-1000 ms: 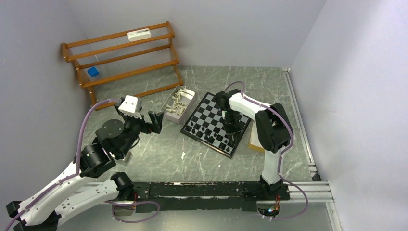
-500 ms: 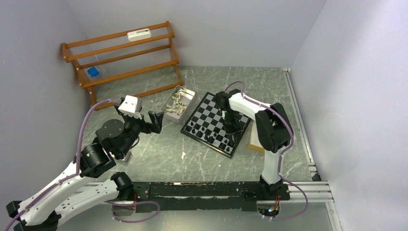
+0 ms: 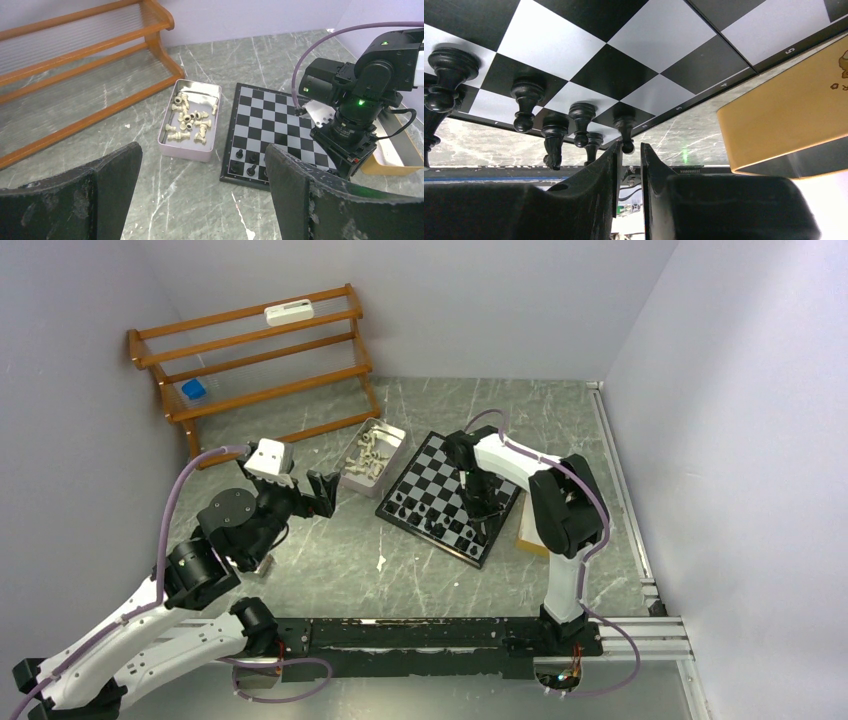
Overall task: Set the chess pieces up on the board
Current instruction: Place the chess piece on the chessboard.
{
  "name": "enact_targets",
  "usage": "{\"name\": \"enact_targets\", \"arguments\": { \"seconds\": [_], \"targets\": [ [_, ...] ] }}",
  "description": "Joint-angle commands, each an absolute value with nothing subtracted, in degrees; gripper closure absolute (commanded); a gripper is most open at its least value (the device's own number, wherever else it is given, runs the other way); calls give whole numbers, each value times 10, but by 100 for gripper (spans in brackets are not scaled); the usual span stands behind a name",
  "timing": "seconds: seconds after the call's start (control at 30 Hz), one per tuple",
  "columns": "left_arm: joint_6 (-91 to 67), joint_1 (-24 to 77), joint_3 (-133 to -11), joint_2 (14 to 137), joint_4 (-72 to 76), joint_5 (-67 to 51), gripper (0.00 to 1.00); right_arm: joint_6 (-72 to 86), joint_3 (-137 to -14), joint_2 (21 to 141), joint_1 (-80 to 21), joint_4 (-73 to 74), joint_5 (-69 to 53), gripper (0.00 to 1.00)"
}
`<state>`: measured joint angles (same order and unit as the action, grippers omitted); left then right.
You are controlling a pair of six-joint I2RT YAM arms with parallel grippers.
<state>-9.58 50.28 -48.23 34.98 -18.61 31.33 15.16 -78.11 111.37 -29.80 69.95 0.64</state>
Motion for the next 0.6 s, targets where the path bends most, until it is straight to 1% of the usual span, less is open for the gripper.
{"name": "enact_targets", "arguments": {
  "seconds": [0.0,0.33,0.57],
  "targets": [
    [-87,500,-475,342,-170,322,3,148,-777,1113,-305,704,6,76],
    [-87,500,-475,342,-169,321,3,157,-782,1092,-304,710,25,74],
    [-87,501,-475,344,-167,317,3,147,-800,1041,-298,705,-11,71]
  ]
}}
